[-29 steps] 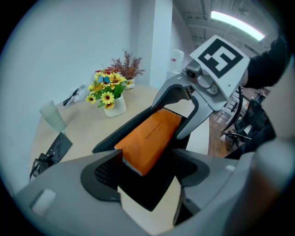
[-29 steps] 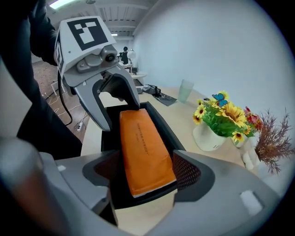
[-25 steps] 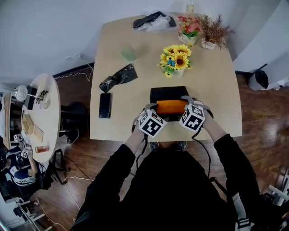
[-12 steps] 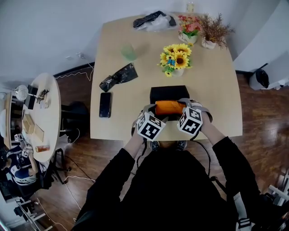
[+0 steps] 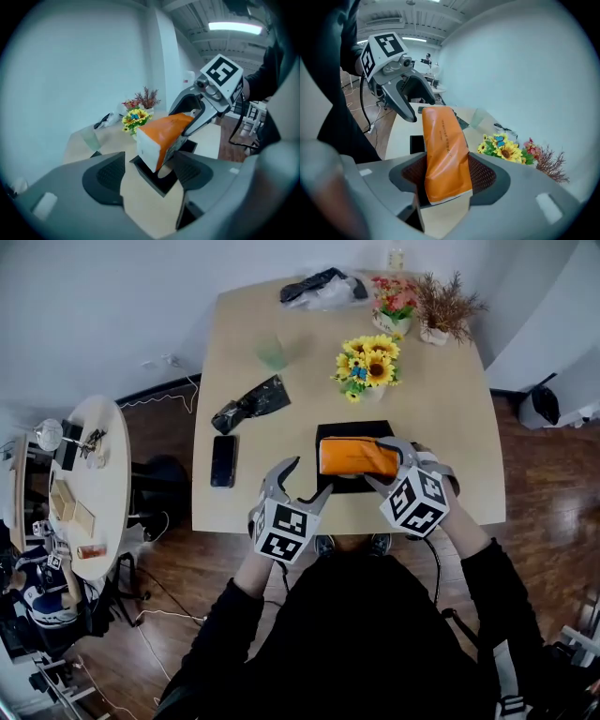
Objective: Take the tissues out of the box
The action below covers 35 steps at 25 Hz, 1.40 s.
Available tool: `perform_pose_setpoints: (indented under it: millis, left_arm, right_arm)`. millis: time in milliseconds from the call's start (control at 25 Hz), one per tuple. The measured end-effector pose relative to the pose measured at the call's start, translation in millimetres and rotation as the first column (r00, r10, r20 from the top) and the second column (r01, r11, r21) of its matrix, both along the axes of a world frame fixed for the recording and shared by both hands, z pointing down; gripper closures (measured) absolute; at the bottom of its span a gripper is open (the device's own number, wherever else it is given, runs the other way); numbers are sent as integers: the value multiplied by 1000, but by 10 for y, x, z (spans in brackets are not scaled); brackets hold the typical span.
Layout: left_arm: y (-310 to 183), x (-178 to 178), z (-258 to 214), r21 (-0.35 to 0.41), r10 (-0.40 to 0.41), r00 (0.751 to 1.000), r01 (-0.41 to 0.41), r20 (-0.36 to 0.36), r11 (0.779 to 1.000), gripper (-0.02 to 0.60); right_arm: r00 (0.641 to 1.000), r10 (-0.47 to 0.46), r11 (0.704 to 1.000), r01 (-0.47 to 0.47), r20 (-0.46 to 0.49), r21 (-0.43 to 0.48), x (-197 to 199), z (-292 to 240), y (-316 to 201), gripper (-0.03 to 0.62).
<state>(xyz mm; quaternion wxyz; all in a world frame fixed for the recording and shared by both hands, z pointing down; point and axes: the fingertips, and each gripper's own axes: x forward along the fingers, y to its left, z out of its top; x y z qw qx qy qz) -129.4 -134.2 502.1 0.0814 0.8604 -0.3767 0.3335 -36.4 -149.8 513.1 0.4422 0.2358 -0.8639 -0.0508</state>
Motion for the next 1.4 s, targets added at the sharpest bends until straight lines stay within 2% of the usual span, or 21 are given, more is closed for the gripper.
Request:
perform_pose_setpoints:
  millis: [160, 320, 440, 640, 880, 1080, 1240, 1400]
  left_arm:
    - [60, 217, -356, 72, 78, 996, -74, -49, 995, 281]
    - [92, 470, -624, 161, 150, 987, -138, -61, 977, 356]
    - [144, 680, -685, 182, 217, 973, -200, -74, 963, 385]
    - [222, 1053, -641, 180, 327, 941, -309, -85, 934, 395]
    - [335, 1568, -609, 180, 462, 883, -442, -87, 879, 414]
    - [401, 1953, -541, 192, 542, 835, -519, -93, 833, 425]
    - [443, 2190, -415, 155, 570, 817, -554, -88, 818, 428]
    - [453, 2363, -266, 94, 575, 815, -568, -67, 817, 431]
  right_arm:
    - [998, 39, 997, -41, 40, 60, 124, -340, 54, 327]
    - [991, 102, 990, -111, 92, 89, 291, -581, 173, 327]
    - [981, 162, 980, -173, 105, 102, 462, -670, 267, 326]
    - [957, 270, 955, -280, 104, 98, 820, -643, 423, 326]
    - [915, 395, 910, -402, 78, 106, 1338, -627, 633, 326]
    - [880, 473, 873, -475, 46, 107, 1721, -585, 762, 325]
    - [867, 499, 862, -497, 11, 96, 1947, -486, 828, 324]
    - [865, 502, 863, -501, -10, 65, 2122, -350, 843, 324]
